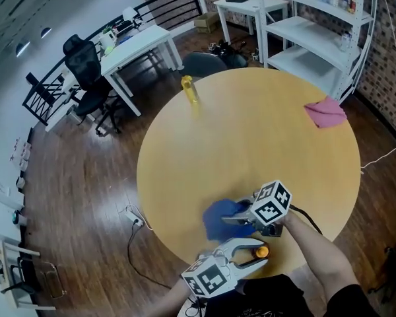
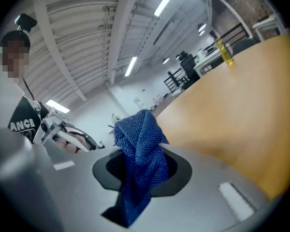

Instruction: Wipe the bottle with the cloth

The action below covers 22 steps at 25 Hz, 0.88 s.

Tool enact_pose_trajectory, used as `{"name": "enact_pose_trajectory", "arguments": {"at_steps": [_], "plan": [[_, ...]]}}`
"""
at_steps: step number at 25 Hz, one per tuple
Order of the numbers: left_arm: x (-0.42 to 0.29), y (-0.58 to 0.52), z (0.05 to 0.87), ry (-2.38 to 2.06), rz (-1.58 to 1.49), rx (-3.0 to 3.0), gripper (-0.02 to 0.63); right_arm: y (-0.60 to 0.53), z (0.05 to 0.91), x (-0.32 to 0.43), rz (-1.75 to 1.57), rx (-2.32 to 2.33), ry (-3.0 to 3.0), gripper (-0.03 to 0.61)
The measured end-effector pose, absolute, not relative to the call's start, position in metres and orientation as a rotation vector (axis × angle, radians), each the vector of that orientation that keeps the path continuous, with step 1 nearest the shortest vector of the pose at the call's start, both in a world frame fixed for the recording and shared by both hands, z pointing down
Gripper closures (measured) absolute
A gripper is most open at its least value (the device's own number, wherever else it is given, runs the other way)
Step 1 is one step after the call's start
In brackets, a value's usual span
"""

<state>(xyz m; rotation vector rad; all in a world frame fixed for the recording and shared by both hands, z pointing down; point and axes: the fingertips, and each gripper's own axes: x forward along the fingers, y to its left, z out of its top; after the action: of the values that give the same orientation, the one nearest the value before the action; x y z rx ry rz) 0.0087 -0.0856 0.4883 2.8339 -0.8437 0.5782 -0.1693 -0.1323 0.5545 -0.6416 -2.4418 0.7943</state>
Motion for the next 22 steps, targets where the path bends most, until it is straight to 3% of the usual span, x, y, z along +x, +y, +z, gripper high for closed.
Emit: {"name": "enact_pose_trajectory", "arguments": {"at_steps": [7,22], "plan": [[0.002,-0.085,0.49,-0.87,0.569,2.827,0.471,-0.188,0.507,-0.116,0.726,-0.155,-2.717,0.499],[0.0,-0.083,0.491,-0.883,0.614,2.847,0.471,-0.148,0.435,0.002,0.54,0.772,-2.915,0.499]]}}
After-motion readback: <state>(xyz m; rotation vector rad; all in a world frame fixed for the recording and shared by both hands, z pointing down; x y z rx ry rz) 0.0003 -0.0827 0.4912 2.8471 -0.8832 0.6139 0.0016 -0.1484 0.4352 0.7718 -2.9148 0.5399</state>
